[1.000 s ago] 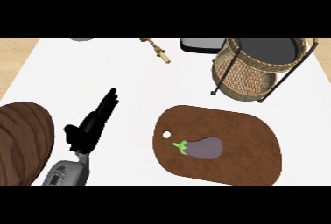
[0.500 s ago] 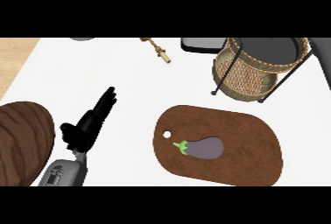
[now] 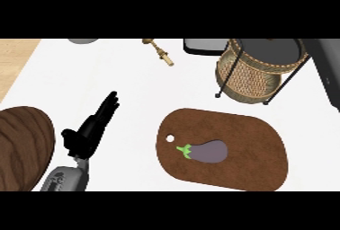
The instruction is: Pick the croissant from the cutting board and place it in the tiered basket
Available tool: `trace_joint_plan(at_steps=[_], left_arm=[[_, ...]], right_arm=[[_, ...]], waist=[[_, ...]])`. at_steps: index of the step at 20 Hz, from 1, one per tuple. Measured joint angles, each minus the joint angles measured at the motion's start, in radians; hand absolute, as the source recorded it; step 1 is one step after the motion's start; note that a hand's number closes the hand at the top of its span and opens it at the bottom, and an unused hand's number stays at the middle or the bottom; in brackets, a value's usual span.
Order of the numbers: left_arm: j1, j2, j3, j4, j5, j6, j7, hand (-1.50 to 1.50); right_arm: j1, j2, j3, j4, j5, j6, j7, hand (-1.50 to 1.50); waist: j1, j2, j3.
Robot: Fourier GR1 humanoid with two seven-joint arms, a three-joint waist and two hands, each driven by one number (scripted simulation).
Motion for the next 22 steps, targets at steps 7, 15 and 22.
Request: trace_joint_plan(at_steps=[7,15,22], left_arm=[[0.013,-0.011,-0.005,-0.018,-0.01,0.01,0.01,0.0],[0.015,-0.007,0.0,-0.033,-0.003,-0.001,0.023,0.0],[0.023,-0.004,0.01,-0.034,-0.005,0.002,0.009,0.0]], right_arm=[[0.012,0.0,-0.093,0.01,-0.092,-0.013,0.065,-1.5],[0.042,-0.109,-0.12,-0.043,-0.056,-0.269,0.013,-1.5],[0.123,-0.281,-0.236,-0.057,-0.118,-0.347,-0.108,-1.5]], waist=[[-0.007,0.001,0.002],[-0.003,0.008,0.001],[-0.005,0.011,0.002]])
